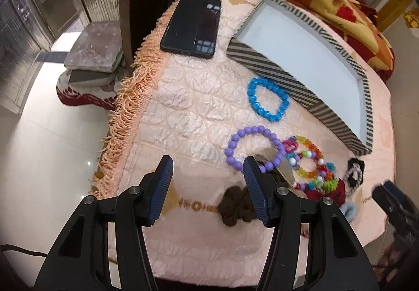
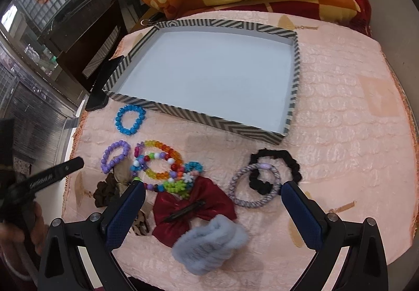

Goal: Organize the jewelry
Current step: 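Grasp the purple bead bracelet with the left tool while the right tool grasps the light blue fuzzy scrunchie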

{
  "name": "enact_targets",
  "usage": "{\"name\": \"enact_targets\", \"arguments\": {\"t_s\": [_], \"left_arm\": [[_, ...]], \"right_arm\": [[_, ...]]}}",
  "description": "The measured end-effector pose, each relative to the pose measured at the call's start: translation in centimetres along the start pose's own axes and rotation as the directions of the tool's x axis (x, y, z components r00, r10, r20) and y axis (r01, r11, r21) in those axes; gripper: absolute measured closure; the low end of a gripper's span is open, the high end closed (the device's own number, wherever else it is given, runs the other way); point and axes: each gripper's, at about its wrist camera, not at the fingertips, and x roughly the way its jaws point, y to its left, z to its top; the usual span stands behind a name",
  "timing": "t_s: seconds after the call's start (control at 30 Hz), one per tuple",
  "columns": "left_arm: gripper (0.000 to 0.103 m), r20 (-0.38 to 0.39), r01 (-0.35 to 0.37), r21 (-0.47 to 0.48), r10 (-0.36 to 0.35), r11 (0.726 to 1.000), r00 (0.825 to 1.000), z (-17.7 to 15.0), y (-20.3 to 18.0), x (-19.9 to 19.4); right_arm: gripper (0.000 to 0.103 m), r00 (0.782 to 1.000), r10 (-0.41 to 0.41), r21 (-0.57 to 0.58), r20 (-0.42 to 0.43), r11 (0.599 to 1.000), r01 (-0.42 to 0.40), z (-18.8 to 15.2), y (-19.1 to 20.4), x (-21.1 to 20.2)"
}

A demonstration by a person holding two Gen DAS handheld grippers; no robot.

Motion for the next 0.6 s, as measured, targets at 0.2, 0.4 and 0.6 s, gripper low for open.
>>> {"name": "enact_targets", "arguments": {"t_s": [0.2,0.4,0.6], "left_arm": [[0.047,-0.031,-0.017,0.030,0.018,0.999,0.999,0.8,-0.5,1.8],[0.047,-0.052,-0.034,0.071,0.037,0.997,0.998,1.5,-0.6,3.5],[0.047,-0.066,-0.048,0.111,0.056,0.993,0.996,1.8,-0.9,4.7]], "right_arm": [[0.000,1.000,-0.024,0.071,0.001,0.997,0.024,-0.8,-3.4,-0.9],[0.001,1.000,0.005,0.103,-0.016,0.995,-0.003,-2.5,-4.5,-1.0],[0.005,0.991,0.094,0.109,-0.091,0.990,-0.084,-5.0,-3.2,0.1]]}}
